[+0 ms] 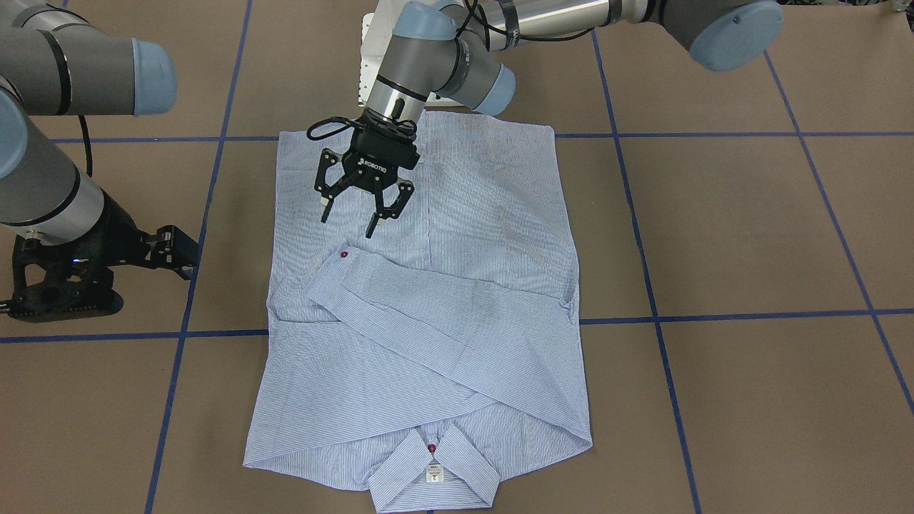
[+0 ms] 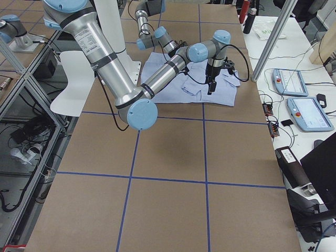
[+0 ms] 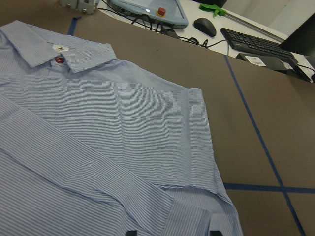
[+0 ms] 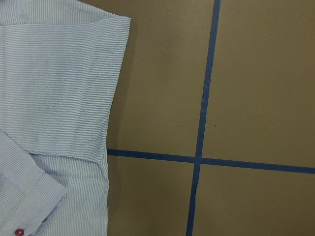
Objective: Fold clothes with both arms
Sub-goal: 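Release the sleeve on the shirt and raise the left gripper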
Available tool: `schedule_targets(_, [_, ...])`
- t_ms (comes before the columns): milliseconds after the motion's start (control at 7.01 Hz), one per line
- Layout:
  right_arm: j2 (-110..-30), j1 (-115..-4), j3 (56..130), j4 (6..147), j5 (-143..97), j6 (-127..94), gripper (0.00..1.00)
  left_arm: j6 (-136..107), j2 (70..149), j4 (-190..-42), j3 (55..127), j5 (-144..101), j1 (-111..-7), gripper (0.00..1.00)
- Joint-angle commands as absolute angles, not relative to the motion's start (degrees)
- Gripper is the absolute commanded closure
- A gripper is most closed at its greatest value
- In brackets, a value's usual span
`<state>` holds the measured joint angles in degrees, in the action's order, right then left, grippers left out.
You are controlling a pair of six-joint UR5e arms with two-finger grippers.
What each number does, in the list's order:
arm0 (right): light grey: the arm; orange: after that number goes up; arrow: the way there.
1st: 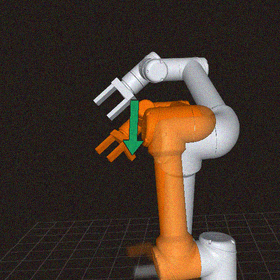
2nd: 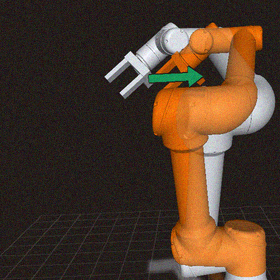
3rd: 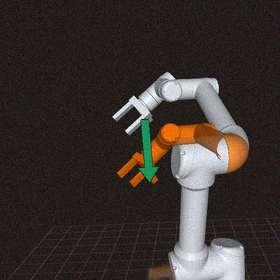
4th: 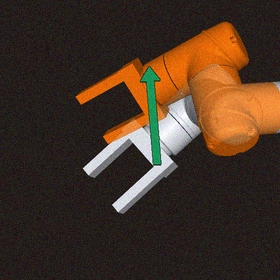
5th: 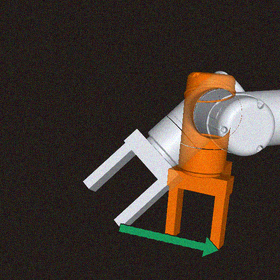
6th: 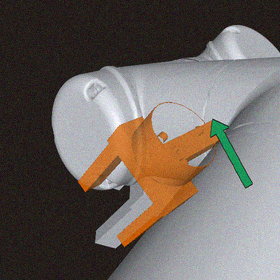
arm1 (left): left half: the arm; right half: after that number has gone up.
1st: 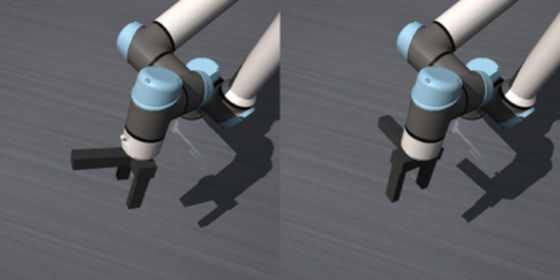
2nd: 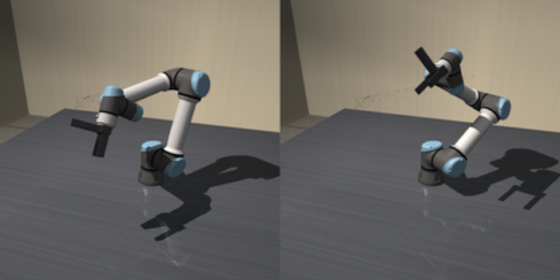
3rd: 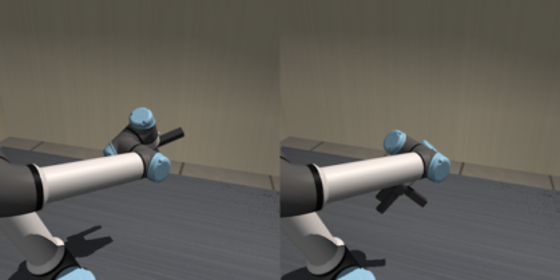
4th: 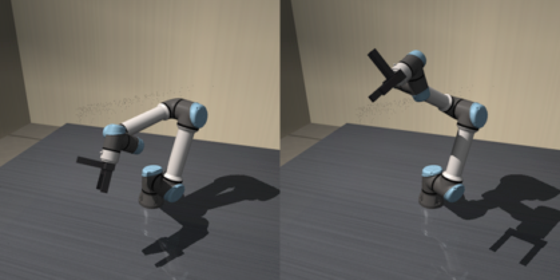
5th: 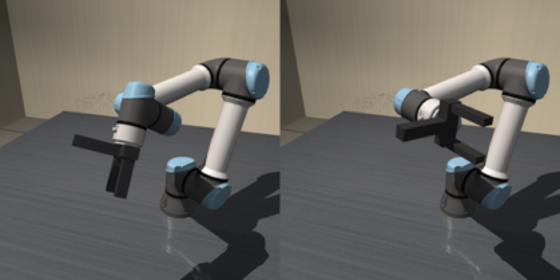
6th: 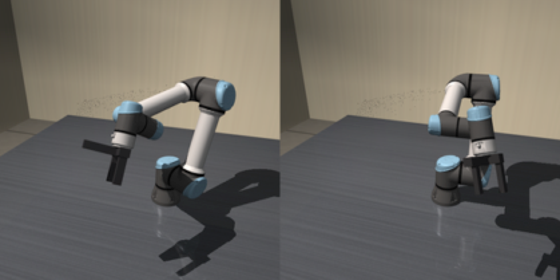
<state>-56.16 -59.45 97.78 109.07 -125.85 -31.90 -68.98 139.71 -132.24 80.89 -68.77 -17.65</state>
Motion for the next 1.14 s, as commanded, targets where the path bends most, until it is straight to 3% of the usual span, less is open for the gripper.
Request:
schedule_targets(0, [-56.9,-59.5,98.2,108.4,-126.1,-32.0,0.00,-66.6,138.6,-132.8,83.3,-71.8,-17.4,0.01])
schedule_targets(285, [-66.2,-58.8,103.6,95.9,-127.5,-38.9,0.00,-66.7,136.9,-126.3,86.3,-73.9,-19.0,0.01])
schedule_targets(428, [-70.2,-55.8,106.8,92.1,-127.0,-44.2,0.00,-66.7,133.5,-122.2,91.9,-77.7,-20.5,0.01])
schedule_targets(998, [-76.5,-44.5,115.4,91.6,-126.0,-56.8,0.00,-63.2,124.5,-104.4,109.6,-87.5,-27.8,0.02])
